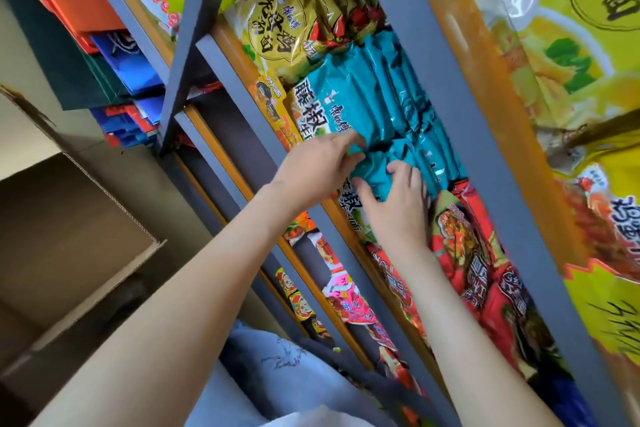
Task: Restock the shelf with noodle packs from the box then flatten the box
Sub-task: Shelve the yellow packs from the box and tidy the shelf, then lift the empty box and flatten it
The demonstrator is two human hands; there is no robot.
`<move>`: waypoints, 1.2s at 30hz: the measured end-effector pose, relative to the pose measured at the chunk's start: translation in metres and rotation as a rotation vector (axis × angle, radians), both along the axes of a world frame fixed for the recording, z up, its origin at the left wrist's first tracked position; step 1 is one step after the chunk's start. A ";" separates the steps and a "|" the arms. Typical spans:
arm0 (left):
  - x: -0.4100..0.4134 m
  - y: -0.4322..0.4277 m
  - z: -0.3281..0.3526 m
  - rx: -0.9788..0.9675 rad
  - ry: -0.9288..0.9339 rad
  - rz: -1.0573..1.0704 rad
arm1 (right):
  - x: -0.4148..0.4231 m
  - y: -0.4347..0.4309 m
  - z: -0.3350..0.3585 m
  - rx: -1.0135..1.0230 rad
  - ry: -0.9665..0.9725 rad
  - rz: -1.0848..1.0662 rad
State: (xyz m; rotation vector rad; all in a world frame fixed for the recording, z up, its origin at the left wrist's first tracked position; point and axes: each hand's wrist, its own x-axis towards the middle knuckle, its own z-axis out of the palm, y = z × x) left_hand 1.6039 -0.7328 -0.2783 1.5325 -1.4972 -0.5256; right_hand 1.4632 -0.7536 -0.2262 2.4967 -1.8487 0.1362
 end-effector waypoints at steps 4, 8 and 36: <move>0.001 -0.004 0.008 0.068 -0.078 -0.014 | -0.001 0.001 -0.002 0.089 -0.018 0.026; -0.004 -0.006 0.010 0.134 -0.164 -0.060 | -0.003 0.003 -0.001 0.090 -0.059 0.070; 0.041 0.123 -0.054 0.502 0.030 0.644 | 0.106 0.081 -0.042 0.037 -0.239 0.520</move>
